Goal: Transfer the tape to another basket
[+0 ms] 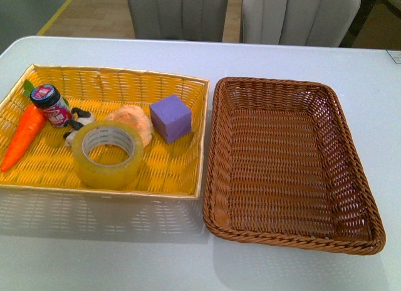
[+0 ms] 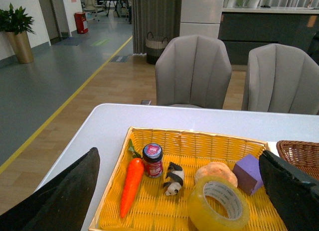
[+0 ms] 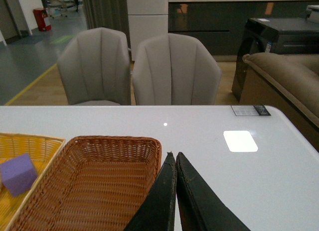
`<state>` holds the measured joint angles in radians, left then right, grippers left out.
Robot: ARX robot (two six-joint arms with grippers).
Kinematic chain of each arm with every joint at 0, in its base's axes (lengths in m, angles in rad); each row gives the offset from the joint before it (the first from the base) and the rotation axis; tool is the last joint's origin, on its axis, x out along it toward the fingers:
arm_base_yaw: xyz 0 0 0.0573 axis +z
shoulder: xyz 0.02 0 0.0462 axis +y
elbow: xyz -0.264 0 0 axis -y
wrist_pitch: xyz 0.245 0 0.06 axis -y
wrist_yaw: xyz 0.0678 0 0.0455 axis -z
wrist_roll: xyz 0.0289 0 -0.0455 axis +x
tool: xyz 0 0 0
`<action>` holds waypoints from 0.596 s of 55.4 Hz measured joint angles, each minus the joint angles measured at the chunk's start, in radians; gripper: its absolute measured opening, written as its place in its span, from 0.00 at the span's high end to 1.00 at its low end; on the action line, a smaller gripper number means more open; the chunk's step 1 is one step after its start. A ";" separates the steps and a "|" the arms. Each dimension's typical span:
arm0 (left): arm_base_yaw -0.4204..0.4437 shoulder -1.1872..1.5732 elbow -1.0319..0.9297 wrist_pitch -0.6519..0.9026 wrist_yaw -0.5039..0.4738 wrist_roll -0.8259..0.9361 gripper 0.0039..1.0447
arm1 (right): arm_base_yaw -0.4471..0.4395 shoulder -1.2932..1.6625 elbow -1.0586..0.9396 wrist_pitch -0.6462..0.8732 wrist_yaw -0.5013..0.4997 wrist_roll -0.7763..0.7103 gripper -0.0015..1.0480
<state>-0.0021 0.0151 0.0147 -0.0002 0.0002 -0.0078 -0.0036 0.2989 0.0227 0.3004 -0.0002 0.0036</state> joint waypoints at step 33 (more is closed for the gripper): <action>0.000 0.000 0.000 0.000 0.000 0.000 0.08 | 0.000 -0.275 0.000 -0.291 0.000 0.000 0.98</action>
<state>-0.0021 0.0151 0.0147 -0.0002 -0.0002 -0.0078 -0.0036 0.0235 0.0231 0.0093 0.0002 0.0032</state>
